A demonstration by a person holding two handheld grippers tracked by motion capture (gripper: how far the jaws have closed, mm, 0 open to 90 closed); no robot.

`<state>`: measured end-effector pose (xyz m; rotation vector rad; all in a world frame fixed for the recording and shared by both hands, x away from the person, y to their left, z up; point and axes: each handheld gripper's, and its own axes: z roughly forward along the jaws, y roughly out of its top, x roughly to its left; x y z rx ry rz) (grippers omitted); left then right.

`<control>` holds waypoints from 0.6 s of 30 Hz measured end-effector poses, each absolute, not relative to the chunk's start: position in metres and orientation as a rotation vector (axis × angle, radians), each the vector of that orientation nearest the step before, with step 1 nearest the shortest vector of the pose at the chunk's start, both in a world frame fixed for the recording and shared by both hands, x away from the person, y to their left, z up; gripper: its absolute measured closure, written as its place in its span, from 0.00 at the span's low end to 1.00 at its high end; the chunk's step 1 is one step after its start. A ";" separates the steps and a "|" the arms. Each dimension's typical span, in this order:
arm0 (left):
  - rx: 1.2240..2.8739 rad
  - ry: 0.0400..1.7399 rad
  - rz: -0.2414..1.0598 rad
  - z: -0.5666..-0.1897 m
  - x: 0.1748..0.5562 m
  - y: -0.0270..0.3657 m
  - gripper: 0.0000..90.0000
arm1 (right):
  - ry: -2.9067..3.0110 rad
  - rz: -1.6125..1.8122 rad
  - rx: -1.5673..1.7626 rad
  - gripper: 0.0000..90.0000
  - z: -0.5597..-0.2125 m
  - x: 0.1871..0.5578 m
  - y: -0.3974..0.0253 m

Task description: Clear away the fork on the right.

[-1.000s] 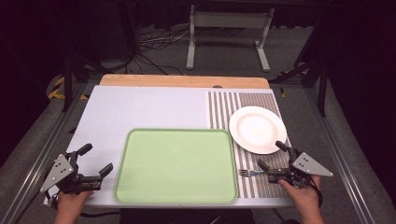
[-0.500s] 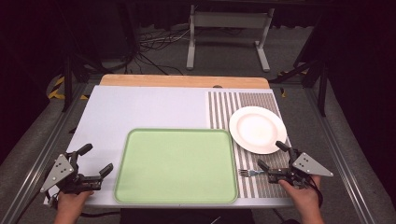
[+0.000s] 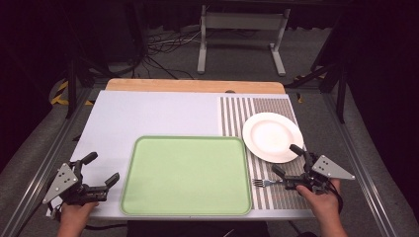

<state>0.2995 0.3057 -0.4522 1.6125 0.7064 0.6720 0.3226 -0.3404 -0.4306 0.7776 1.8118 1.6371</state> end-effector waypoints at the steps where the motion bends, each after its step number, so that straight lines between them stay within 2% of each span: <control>1: 1.613 0.707 0.673 -0.452 0.299 0.306 0.00 | 1.813 1.640 0.775 0.04 -0.430 0.323 -0.341; 5: 1.610 0.708 0.679 -0.452 0.299 0.306 0.00 | 1.860 1.638 0.765 0.01 -0.425 0.328 -0.341; 18: 1.611 0.707 0.680 -0.452 0.299 0.306 0.00 | 2.079 1.500 0.701 0.05 -0.400 0.334 -0.337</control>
